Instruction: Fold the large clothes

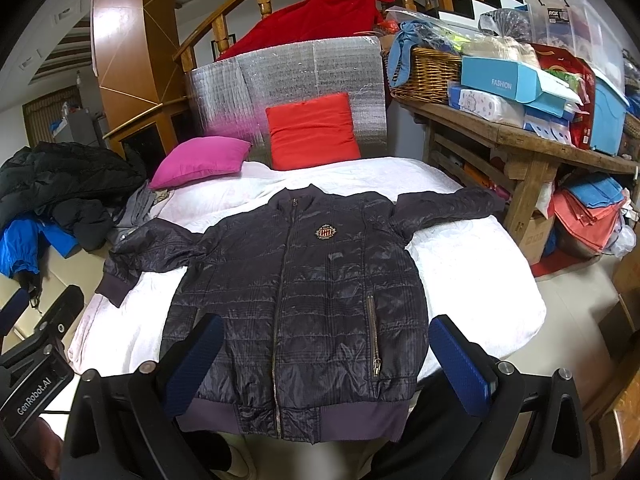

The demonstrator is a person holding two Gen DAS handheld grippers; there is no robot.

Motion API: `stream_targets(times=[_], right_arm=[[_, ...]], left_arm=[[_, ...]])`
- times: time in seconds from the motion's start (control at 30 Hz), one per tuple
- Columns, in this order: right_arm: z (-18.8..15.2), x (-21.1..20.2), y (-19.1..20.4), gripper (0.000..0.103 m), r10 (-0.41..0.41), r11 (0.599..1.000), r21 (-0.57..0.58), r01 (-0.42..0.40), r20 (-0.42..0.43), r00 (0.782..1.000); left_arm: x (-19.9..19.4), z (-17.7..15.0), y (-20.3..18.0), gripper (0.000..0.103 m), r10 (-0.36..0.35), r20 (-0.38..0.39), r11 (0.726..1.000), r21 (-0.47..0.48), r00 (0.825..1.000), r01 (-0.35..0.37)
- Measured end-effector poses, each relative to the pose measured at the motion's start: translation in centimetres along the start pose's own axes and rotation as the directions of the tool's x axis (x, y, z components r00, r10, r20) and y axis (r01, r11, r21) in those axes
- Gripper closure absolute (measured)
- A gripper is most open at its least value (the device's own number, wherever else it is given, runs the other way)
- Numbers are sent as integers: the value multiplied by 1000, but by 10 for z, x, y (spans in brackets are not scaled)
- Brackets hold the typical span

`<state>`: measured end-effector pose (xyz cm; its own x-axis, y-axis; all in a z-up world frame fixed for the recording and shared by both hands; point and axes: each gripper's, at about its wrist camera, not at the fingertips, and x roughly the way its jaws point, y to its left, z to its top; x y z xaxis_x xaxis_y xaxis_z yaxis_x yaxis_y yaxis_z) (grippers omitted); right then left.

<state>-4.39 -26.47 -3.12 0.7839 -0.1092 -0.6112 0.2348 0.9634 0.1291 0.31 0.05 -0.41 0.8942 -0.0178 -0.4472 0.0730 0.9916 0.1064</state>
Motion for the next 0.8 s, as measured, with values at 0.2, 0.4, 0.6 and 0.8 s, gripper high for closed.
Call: stream_targets(times=[0.2,0.4,0.6,0.8], right_arm=[[-1,0,0,0,-1,1000,1,1,0,1000],[-1,0,0,0,-3,1000,0,3,0,1000],[-2,1,1,0,-3,1000,-1,3,-4,1000],[-1,1,1,0,-3,1000,-1,3,-5,1000]], left_arm=[[0,0,2,0,3,0,1000,-4,1000,-3],[0,-1,2,0,5,0,1000,-4,1000,-5],[0,-2,3,0,4,-3,1000,-5,1000,-4],[1,-2,3,0,5,-3,1000,-5,1000,-5]])
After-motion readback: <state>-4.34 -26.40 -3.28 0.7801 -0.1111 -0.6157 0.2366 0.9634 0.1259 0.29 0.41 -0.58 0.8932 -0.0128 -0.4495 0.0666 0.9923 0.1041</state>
